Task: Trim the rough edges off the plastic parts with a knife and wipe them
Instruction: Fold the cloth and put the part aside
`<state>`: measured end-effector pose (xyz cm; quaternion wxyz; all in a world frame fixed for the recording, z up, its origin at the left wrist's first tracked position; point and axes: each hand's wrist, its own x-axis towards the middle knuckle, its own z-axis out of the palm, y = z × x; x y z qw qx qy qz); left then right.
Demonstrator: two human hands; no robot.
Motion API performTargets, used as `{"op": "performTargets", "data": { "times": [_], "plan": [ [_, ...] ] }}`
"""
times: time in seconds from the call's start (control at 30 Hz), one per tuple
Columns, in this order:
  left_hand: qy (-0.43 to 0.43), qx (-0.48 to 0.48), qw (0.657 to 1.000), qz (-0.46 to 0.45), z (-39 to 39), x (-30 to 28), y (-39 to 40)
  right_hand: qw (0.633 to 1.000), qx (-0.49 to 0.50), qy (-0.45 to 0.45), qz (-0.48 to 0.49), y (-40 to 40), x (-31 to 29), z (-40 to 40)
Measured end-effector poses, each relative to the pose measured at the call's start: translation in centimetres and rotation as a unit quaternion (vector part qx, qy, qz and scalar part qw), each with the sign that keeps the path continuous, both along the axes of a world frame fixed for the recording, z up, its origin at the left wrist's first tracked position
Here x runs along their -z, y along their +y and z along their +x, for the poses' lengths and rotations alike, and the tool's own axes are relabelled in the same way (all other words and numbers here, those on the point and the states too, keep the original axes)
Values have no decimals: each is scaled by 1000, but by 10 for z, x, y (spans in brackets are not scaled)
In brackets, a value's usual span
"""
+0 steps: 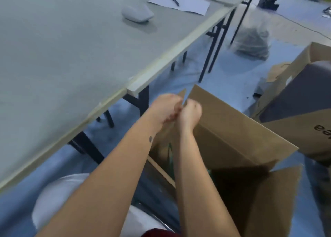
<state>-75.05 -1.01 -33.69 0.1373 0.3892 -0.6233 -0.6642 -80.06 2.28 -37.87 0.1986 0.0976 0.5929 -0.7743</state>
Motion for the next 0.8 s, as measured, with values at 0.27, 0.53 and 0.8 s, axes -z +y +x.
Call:
{"op": "performTargets", "data": {
  "times": [0.27,0.53,0.8],
  "plan": [
    [137,-208,928,-276,169,-139,-82,900,-234,335,-152,-117,-164,163],
    [-8,-492,832,-255,393,-102,-117,595,-534,600,25,-193,-135,357],
    [-92,-588,774,-214,484,-51,-127,473,-506,690,207,-250,-115,371]
  ]
}}
